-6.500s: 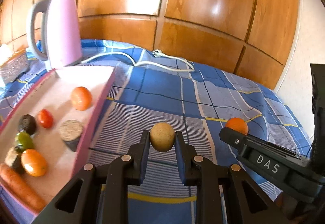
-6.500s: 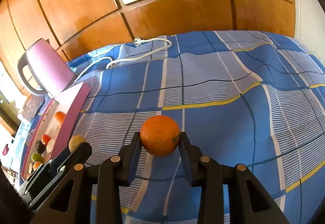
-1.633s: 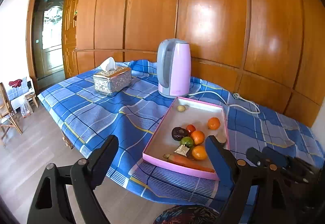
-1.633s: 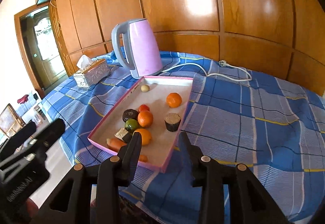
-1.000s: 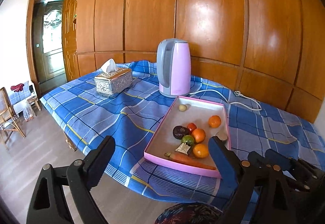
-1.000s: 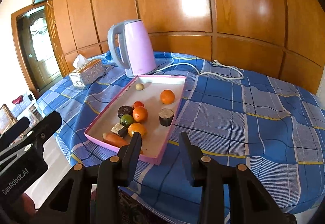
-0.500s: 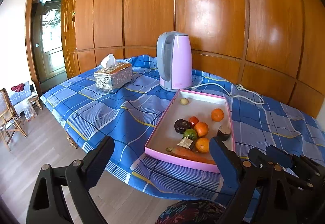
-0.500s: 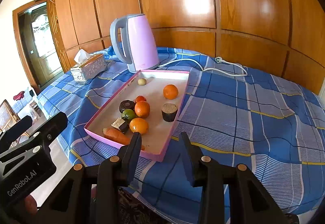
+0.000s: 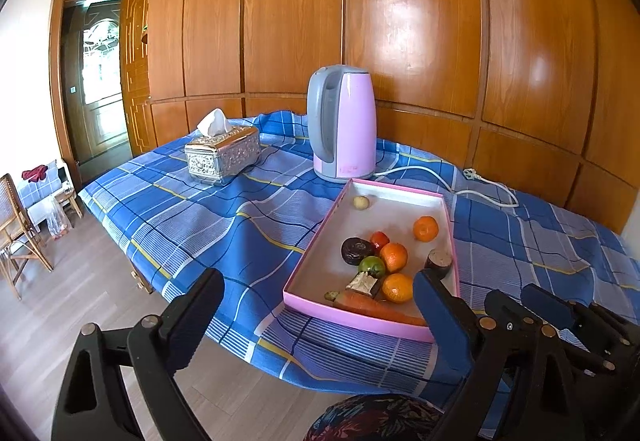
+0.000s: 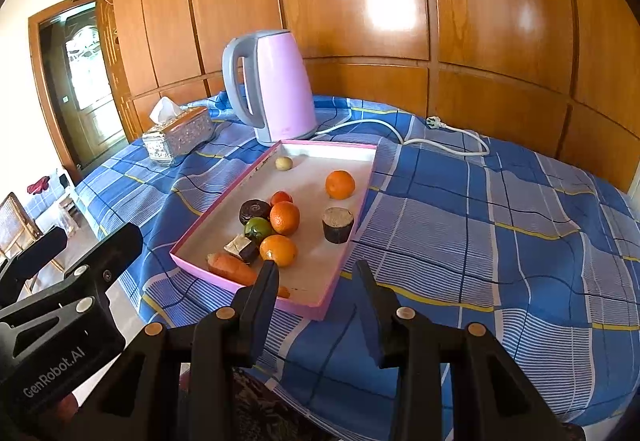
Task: Organize fruits
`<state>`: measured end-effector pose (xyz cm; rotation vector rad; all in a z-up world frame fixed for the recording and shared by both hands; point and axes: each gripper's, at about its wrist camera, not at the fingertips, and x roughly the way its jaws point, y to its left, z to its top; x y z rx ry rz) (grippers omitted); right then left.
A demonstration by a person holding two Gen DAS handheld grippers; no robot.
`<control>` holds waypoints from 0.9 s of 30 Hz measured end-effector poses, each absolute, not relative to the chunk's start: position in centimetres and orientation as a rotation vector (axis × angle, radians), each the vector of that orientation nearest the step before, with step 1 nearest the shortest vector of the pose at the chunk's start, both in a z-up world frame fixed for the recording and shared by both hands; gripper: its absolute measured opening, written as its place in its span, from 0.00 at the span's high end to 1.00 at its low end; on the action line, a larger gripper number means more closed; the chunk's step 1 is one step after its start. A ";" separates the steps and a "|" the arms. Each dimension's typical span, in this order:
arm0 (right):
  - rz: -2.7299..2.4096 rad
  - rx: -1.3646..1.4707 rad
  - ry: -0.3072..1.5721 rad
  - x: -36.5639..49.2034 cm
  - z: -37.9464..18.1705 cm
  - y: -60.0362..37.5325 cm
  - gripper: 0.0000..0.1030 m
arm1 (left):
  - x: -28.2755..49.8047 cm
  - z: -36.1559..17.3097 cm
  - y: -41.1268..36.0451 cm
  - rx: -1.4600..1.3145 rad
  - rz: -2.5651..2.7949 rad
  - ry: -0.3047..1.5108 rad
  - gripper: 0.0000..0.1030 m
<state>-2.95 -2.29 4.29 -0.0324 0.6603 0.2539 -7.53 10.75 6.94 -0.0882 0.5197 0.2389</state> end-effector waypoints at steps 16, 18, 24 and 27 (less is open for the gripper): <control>0.256 -0.038 0.662 -3.0 4.3 -2.1 0.63 | -7.6 7.3 10.5 -0.088 0.237 0.516 0.07; 0.257 -0.039 0.664 -3.0 4.2 -2.1 0.63 | -7.7 7.2 10.5 -0.088 0.236 0.517 0.06; 0.258 -0.038 0.668 -2.9 4.1 -2.2 0.63 | -7.7 7.1 10.4 -0.085 0.233 0.520 0.04; 0.258 -0.037 0.670 -2.9 4.0 -2.2 0.63 | -7.6 7.0 10.5 -0.085 0.232 0.524 0.04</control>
